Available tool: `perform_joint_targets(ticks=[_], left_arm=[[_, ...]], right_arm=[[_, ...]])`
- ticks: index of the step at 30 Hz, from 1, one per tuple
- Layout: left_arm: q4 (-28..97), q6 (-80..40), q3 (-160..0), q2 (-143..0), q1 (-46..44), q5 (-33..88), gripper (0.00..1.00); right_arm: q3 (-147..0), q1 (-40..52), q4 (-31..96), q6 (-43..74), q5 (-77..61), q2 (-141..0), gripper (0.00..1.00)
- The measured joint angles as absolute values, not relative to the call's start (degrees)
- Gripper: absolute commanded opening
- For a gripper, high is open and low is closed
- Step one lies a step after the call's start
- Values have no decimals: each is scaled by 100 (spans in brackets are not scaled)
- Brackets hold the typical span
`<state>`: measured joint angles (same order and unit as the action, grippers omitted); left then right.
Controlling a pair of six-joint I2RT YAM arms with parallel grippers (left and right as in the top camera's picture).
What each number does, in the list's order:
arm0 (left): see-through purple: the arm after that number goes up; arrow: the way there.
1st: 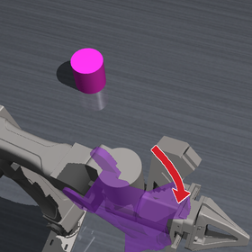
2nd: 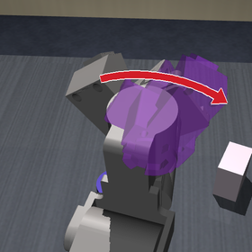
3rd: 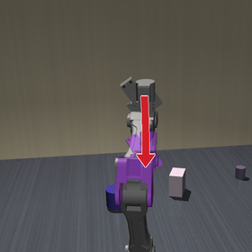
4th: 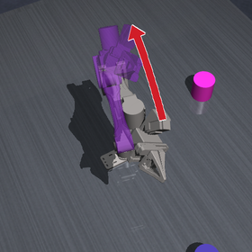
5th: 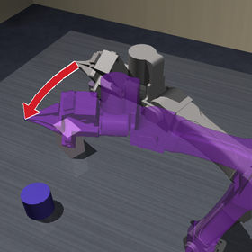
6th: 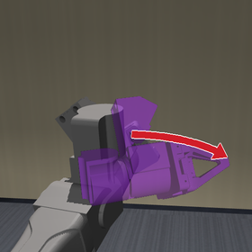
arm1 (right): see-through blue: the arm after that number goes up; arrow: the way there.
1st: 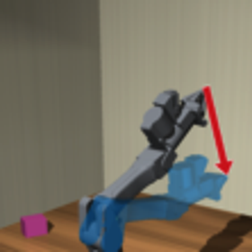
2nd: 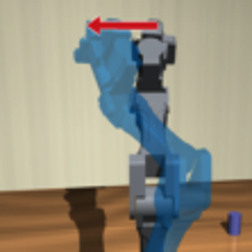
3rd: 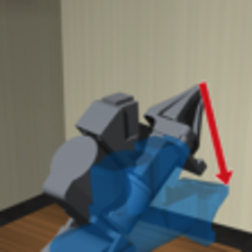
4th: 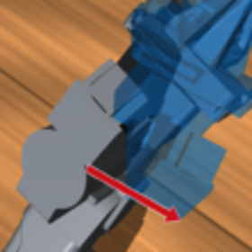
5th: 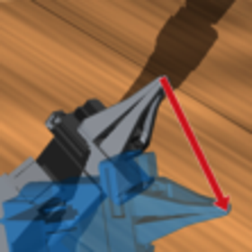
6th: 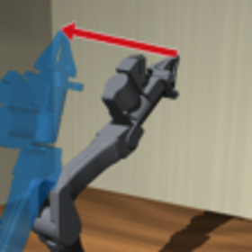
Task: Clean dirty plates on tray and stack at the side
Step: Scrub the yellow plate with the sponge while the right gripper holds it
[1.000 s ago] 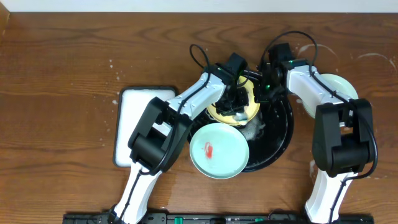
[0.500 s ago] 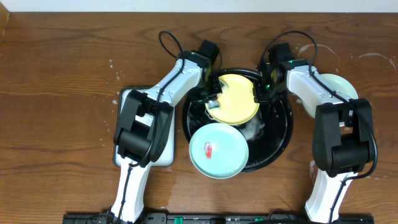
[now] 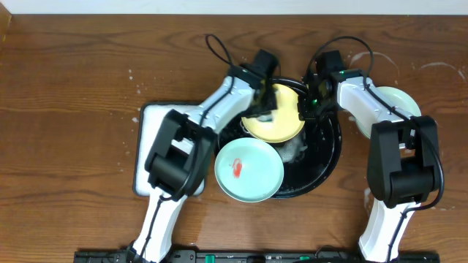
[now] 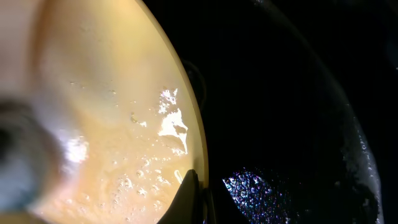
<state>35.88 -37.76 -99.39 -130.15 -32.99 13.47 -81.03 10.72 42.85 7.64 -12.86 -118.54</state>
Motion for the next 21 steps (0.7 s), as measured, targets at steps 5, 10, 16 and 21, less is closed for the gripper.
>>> perform_joint_targets(ticks=[5, 10, 16, 21], left_arm=[[3395, -4309, -9939, -13067, -3658, 1730, 7], [3389, -4484, -9939, -13074, -3686, 1879, 8], [3671, -4012, -9950, -13069, -3426, 1599, 8], [4066, -3240, -10012, -13015, -3159, 589, 8]], right_arm=[[-8103, 1072, 4283, 764, -1280, -11854, 1], [-8106, 1068, 4307, 762, -1269, -11854, 1], [-8106, 1068, 4322, 762, -1269, -11854, 1], [-8106, 1068, 4322, 764, -1269, -11854, 1]])
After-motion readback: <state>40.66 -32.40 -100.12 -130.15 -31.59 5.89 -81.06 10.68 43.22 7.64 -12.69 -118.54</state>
